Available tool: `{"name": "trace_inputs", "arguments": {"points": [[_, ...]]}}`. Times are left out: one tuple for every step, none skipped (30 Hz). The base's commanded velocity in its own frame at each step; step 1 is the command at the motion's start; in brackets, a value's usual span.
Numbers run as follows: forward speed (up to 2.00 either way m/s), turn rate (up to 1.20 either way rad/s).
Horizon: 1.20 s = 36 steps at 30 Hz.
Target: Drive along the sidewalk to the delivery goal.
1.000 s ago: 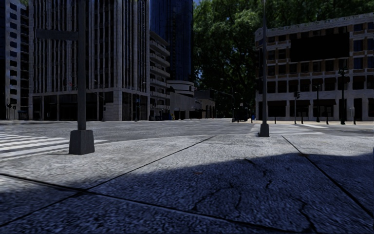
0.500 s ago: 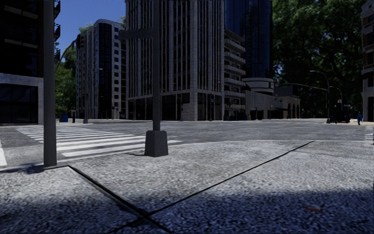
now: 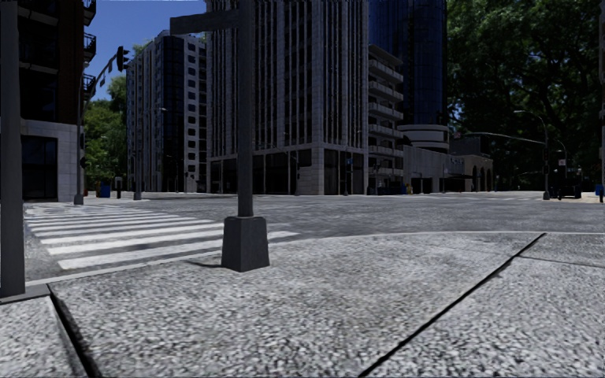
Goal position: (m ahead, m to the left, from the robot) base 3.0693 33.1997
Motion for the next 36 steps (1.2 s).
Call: {"name": "trace_inputs", "arguments": {"points": [[1.57,1.0],[1.57,1.14],[1.57,1.17],[1.57,1.18],[1.57,1.18],[1.57,1.18],[1.57,1.19],[1.57,1.19],[1.57,1.19],[1.57,1.08],[1.57,0.6],[1.57,0.43],[1.57,0.38],[1.57,0.37],[1.57,0.37],[1.57,0.37],[1.57,0.37],[1.57,0.37],[1.57,0.37],[1.57,0.37],[1.57,0.26],[1.57,0.11],[1.57,0.11],[1.57,0.11],[1.57,0.11],[1.57,0.11],[1.57,0.11],[1.57,0.15],[1.57,0.34],[1.57,0.45],[1.57,0.48],[1.57,0.48],[1.57,0.5],[1.57,0.53],[1.57,0.59],[1.57,0.61]]}}
